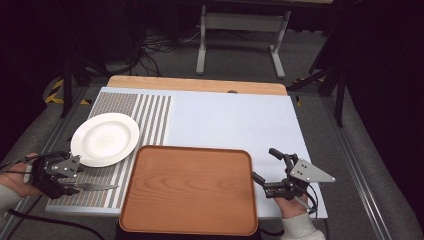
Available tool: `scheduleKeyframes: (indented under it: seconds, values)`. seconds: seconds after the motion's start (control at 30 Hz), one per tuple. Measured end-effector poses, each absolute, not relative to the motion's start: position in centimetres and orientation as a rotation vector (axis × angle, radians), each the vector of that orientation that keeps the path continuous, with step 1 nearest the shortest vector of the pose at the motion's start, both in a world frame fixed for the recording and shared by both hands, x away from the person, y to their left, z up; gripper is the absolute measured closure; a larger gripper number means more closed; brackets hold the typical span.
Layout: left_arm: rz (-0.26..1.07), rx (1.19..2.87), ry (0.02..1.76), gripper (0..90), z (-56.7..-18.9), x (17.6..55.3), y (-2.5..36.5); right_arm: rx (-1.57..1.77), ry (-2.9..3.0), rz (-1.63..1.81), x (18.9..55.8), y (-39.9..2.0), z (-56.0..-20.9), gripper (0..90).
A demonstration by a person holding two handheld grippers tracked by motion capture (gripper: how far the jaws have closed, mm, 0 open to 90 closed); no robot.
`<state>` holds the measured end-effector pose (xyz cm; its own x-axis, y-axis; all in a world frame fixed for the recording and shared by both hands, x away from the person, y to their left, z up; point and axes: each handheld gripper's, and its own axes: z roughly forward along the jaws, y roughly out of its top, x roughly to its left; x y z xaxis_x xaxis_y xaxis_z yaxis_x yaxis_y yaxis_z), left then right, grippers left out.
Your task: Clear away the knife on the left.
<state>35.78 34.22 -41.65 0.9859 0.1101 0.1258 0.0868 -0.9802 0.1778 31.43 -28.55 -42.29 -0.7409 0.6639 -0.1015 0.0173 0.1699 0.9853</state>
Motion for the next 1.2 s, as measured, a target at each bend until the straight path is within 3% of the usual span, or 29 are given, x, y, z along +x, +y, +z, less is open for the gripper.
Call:
scheduleKeyframes:
  seconds: [0.5, 1.2]
  values:
    - [0.140, 3.059, 0.042, 48.4, -43.3, 37.4, 34.2, 0.640, 1.934, 1.581, 30.8, -28.6, -41.9, 5.4]
    - [0.027, 3.198, -0.102, 78.0, -44.4, 38.5, 33.6, 0.656, 1.891, 1.601, 29.6, -29.8, -41.8, 5.4]
